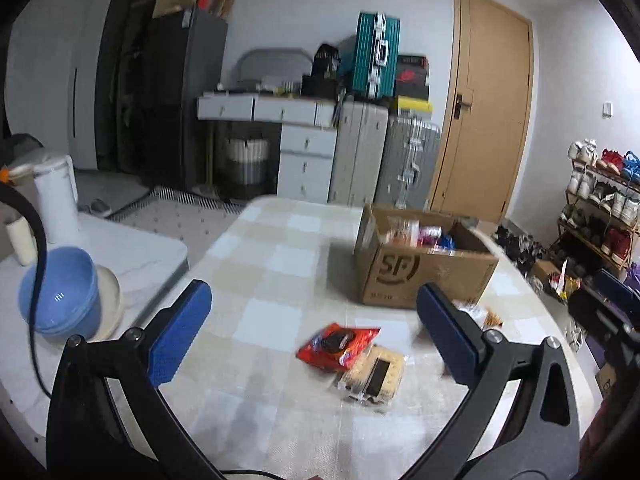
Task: Organize snacks
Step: 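Grasp the white instant noodle bag with the right tool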
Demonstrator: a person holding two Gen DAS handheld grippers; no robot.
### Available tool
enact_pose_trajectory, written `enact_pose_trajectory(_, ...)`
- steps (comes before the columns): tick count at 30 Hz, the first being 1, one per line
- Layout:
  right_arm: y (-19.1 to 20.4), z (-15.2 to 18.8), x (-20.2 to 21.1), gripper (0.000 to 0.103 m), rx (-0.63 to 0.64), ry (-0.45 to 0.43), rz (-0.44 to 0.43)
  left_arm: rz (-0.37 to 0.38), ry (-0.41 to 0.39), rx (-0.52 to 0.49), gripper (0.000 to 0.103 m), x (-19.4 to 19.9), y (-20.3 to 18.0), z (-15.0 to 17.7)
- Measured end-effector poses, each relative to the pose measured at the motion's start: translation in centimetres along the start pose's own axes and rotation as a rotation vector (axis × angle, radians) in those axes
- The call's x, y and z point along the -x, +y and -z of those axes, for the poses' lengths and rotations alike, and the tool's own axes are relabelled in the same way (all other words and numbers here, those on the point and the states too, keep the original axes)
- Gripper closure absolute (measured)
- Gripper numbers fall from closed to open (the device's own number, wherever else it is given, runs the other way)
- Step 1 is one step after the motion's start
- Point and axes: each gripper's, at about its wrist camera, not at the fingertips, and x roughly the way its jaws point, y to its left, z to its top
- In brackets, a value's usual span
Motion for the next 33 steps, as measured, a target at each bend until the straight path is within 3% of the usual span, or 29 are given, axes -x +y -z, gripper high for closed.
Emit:
enact_pose_trajectory(5,-4.3,2.5,-4.6,0.001,-0.135,0.093,0.020,0.055,0.165,0.046,0.000,-5.2,0.1,0.7)
enact_pose_trajectory(8,-7.3,2.9,-6.8,0.001,-0.238,0.147,0.000,0.089,0.193,0.060,0.000,-7.2,0.1,0.7)
enact_pose_trajectory(15,-10.9,3.0,-10.6,0.001,-0.309,0.201,-0.040,0.057,0.250,0.000,0.000,-12.3,-0.4,0.1)
enact_pose_trajectory(18,-11.0,3.4,-13.1,0.001,-0.312,0.264,-0.049,0.062,0.306,0.017,0.000,-14.4,0.1,0.5)
enact_pose_trajectory(21,-10.7,3.7,-15.6,0.001,-0.298,0.324,-0.047,0.060,0.314,0.019,0.000,-15.3,0.5,0.5)
enact_pose_trajectory(26,-9.3,4.2,-19.7,0.001,-0.238,0.433,-0.008,0.097,0.356,0.126,0.000,-16.7,1.6,0.6)
enact_pose_trajectory(31,-8.4,5.1,-22.4,0.002,-0.237,0.504,-0.017,0.099,0.365,0.092,0.000,-16.7,1.1,0.9)
enact_pose_trajectory(33,-8.2,5.2,-23.1,0.012,-0.235,0.513,-0.022,0.099,0.366,0.079,0.000,-16.6,1.0,0.9)
